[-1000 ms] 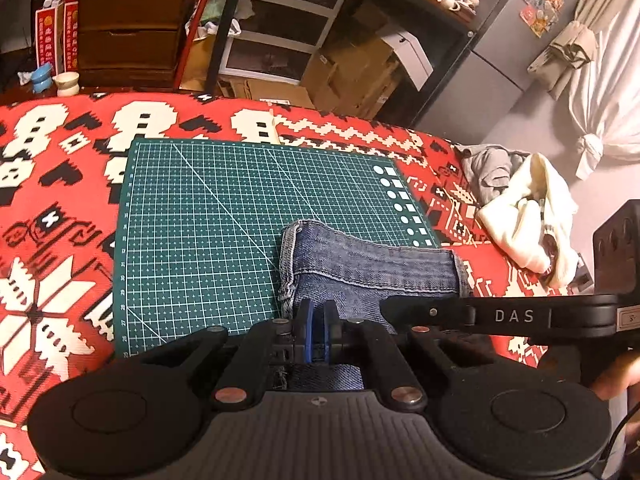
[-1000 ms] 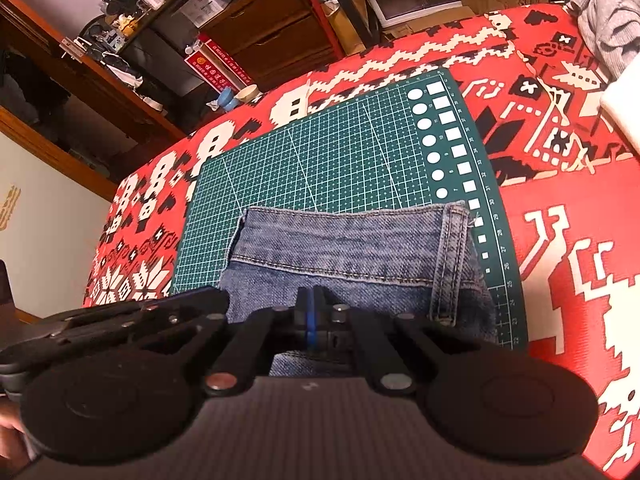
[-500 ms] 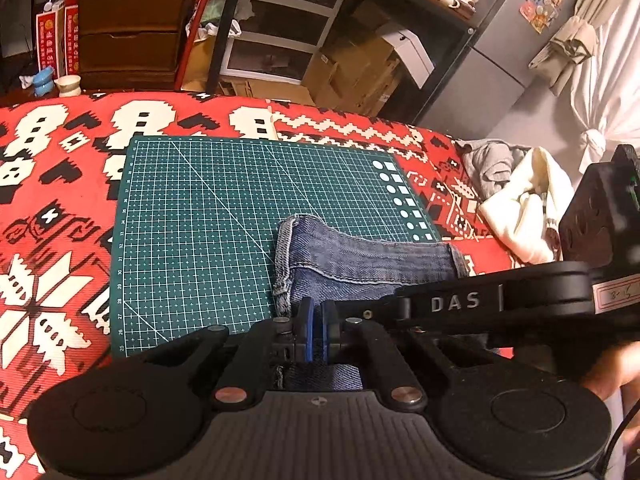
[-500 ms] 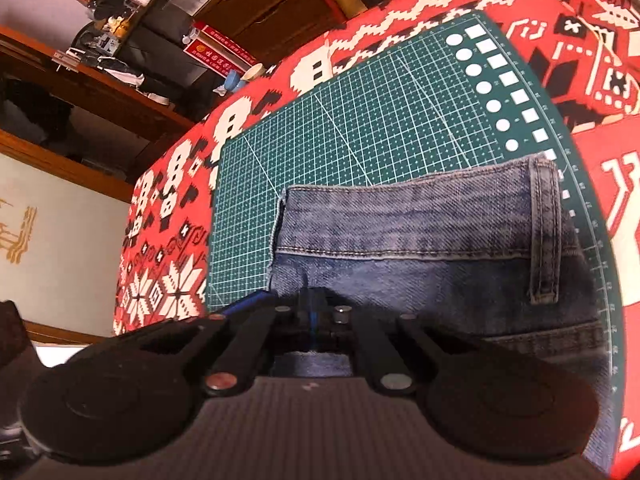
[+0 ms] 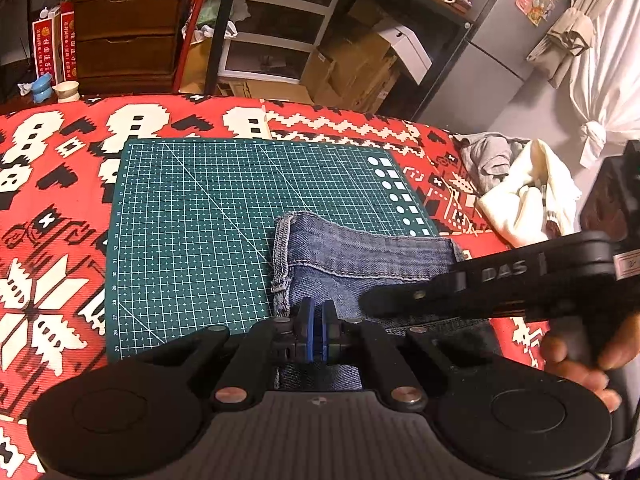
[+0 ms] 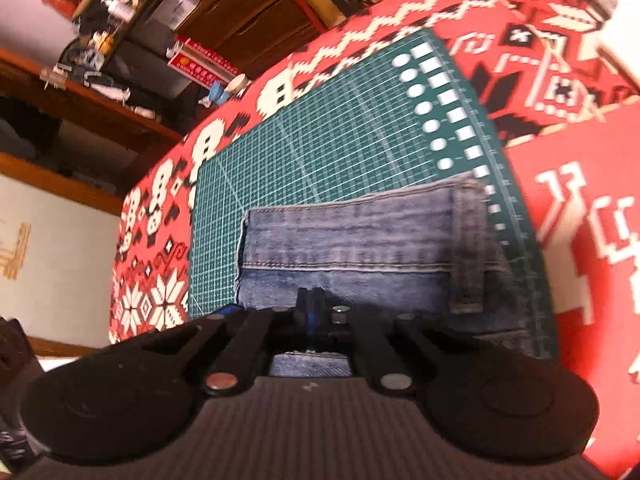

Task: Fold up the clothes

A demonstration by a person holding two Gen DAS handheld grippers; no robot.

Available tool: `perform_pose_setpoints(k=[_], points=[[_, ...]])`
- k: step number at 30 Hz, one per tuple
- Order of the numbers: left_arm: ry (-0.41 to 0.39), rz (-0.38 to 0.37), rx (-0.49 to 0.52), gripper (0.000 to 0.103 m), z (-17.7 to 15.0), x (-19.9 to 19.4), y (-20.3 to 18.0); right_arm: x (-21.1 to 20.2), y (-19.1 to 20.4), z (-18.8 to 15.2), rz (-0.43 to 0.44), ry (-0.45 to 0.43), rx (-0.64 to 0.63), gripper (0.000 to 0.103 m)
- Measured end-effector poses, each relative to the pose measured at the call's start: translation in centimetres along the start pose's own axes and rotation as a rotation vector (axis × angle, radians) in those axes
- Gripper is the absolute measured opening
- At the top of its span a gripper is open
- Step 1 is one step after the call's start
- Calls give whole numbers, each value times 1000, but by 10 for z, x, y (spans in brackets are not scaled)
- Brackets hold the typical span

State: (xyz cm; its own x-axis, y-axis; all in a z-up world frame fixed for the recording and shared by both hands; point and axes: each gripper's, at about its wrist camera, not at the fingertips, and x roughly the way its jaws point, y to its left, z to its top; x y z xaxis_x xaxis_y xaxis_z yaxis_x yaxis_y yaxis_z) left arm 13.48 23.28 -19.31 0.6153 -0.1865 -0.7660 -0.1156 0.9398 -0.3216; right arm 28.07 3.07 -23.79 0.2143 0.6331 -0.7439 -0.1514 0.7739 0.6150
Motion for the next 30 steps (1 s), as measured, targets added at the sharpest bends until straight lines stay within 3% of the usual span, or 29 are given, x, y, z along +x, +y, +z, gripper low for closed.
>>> perform_pose_setpoints(k=[6,11,16,22,25,28,30], points=[[-5,14,19,3,-1,0,-4,-30,-23,0,-79,-37,-16,0],[0,39,68,4,0,1,-10,-36,-44,0,-25,-40,20,0],[2,41,71,4,0,1,-10,-51,-45,-1,-133,-89,-63,0],[14,51,75,3,6,-2,-11,-66,-60,0,-61,-109,-9,0],[-8,31,28,3,15,-10,-7,-71,-53,6,-40,-139,-24,4],[-23,-16,-18,3,26,-9,-6,-67,-47,16,-60,-145,-36,4],[-6,-20,2,3,31,3,-14,-60,-45,21,-68,-134,-37,4]])
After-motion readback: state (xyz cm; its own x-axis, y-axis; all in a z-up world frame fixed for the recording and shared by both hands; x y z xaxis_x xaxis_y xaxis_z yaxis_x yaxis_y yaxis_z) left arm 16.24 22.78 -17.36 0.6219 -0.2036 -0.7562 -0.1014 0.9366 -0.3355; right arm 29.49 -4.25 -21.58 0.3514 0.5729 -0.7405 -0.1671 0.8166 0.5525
